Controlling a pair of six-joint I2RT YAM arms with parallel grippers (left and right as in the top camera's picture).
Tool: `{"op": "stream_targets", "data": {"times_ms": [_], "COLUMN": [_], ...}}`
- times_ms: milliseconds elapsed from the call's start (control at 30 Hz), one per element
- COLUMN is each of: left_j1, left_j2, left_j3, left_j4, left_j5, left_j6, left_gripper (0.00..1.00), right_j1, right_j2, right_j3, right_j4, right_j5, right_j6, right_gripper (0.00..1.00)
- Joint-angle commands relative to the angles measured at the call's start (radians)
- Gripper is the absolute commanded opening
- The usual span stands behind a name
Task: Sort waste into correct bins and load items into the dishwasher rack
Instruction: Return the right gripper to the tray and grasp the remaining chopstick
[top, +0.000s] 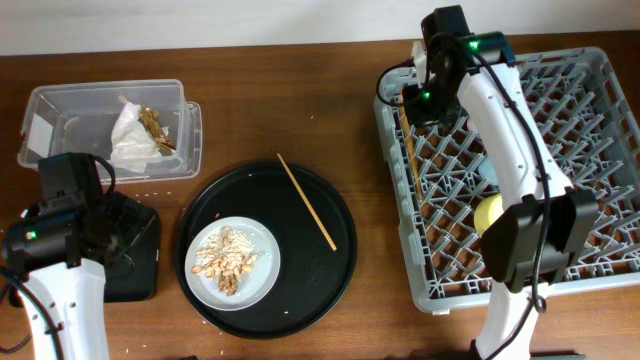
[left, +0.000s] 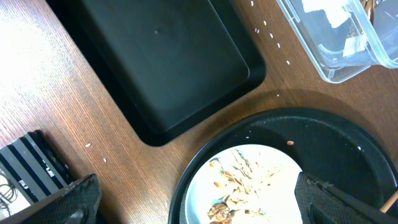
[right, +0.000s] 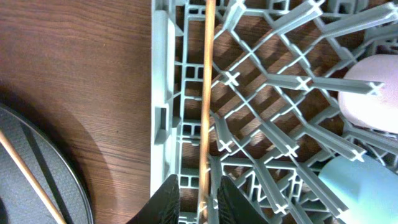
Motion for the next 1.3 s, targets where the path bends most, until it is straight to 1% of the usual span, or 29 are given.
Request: {"op": "stream_targets", "data": {"times_ms": [0, 67, 200, 233, 333, 367, 433, 500, 567, 733, 867, 933, 1067, 1267], "left_j1": [0.005, 0.005, 0.005, 0.005, 0.005, 0.005, 0.005, 0.005, 0.005, 0.005, 0.005, 0.005, 0.005, 0.005], "left_j2": [-0.012, -0.012, -0.012, -0.012, -0.012, -0.012, -0.012, -0.012, -0.012, -0.012, -0.012, -0.012, -0.012, -0.012], "left_j3": [-0.003, -0.003, -0.003, -0.003, -0.003, -0.003, -0.003, -0.003, -0.003, -0.003, -0.003, -0.003, -0.003, -0.003], "left_j4": [0.0, -0.001, 0.0, 0.0, -0.001, -0.001, 0.0, -0.001, -0.001, 0.0, 0.0, -0.001, 0.0, -0.001], "left_j5": [-0.001, -0.001, -0.001, -0.001, -0.001, -0.001, -0.001, -0.001, -0.001, -0.001, -0.001, -0.001, -0.001, -0.001], "left_j6": [-0.01, -0.01, -0.01, -0.01, -0.01, -0.01, -0.01, -0.01, -0.01, -0.01, -0.01, -0.01, -0.01, -0.009], "left_gripper": [0.99, 0.99, 0.99, 0.99, 0.99, 0.99, 0.99, 0.99, 0.99, 0.99, 0.99, 0.99, 0.99, 0.99], "right_j1": [-0.002, -0.002, 0.028, 0.056, 0.166, 0.2, 0.286, 0.353, 0.409, 0.491, 0.529, 0.542, 0.554, 0.554], "right_j2": [0.021, 0.021, 0.017, 0.013, 0.007, 0.008, 0.014, 0.023, 0.039, 0.075, 0.075, 0.082, 0.093, 0.094], "right_j3": [-0.001, -0.003, -0.003, -0.003, -0.003, -0.004, -0.017, -0.044, -0.088, -0.209, -0.295, -0.338, -0.435, -0.52], "right_j4": [-0.001, -0.009, -0.028, -0.028, -0.027, -0.027, -0.019, 0.007, 0.051, 0.198, 0.303, 0.355, 0.447, 0.509], "right_j5": [-0.051, -0.1, -0.286, -0.316, -0.316, -0.298, -0.189, -0.065, -0.007, -0.006, -0.009, -0.004, -0.006, 0.021], "right_j6": [-0.014, -0.014, -0.021, -0.038, -0.037, -0.037, -0.026, 0.031, 0.057, 0.143, 0.163, 0.199, 0.209, 0.208], "right_gripper": [0.24, 0.24, 0.21, 0.21, 0.22, 0.22, 0.26, 0.28, 0.32, 0.33, 0.33, 0.33, 0.33, 0.33]}}
